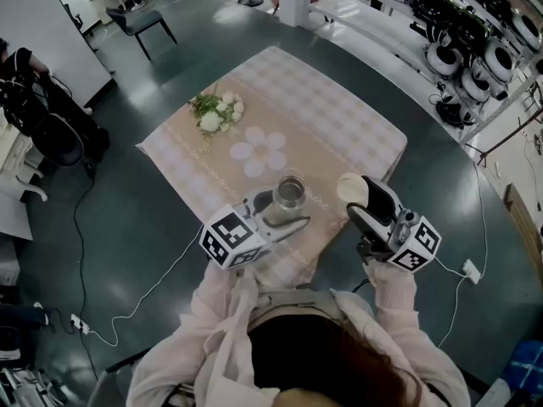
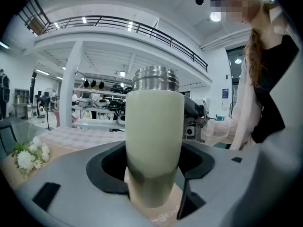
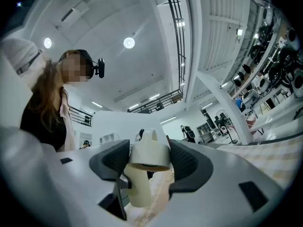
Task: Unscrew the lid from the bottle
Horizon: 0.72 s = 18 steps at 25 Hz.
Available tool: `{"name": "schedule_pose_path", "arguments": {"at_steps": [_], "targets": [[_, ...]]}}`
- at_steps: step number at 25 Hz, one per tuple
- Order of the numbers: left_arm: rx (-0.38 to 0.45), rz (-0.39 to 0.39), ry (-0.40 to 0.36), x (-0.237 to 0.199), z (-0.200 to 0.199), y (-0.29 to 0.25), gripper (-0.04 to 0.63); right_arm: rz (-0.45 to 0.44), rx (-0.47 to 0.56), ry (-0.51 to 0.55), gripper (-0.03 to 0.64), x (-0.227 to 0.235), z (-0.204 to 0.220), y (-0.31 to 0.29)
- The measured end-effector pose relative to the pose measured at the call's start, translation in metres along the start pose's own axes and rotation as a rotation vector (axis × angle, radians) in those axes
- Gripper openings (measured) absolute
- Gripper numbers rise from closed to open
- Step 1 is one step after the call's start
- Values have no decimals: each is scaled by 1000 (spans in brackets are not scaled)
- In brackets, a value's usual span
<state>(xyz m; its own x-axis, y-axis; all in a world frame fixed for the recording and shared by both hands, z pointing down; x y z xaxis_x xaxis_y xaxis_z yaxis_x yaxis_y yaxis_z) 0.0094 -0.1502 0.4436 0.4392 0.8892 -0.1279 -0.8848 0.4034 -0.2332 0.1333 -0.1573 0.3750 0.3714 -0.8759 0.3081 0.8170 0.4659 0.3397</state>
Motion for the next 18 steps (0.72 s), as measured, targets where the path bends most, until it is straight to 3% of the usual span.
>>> {"name": "schedule_pose_path", "arguments": {"at_steps": [8,18], "targets": [[5,-41,22,-5,7,5,314,14,-30,-5,283,0,12,4],[-6,-25,14,-2,8,4,314,-15,-51,16,284,-7,14,1]]}}
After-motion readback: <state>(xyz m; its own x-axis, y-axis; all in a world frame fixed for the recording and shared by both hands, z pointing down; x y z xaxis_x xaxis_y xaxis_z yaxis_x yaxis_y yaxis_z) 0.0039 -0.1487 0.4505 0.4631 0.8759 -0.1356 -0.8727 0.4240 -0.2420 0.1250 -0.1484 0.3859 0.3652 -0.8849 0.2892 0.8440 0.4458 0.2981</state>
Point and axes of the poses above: the fingertips, and each gripper's own axes: y backward along the fingers, x to its right, z out of its underside, the point moved 2 cm from there along y, backward along the fingers, and after that the axes turned 2 degrees about x, right-handed, at the moved point
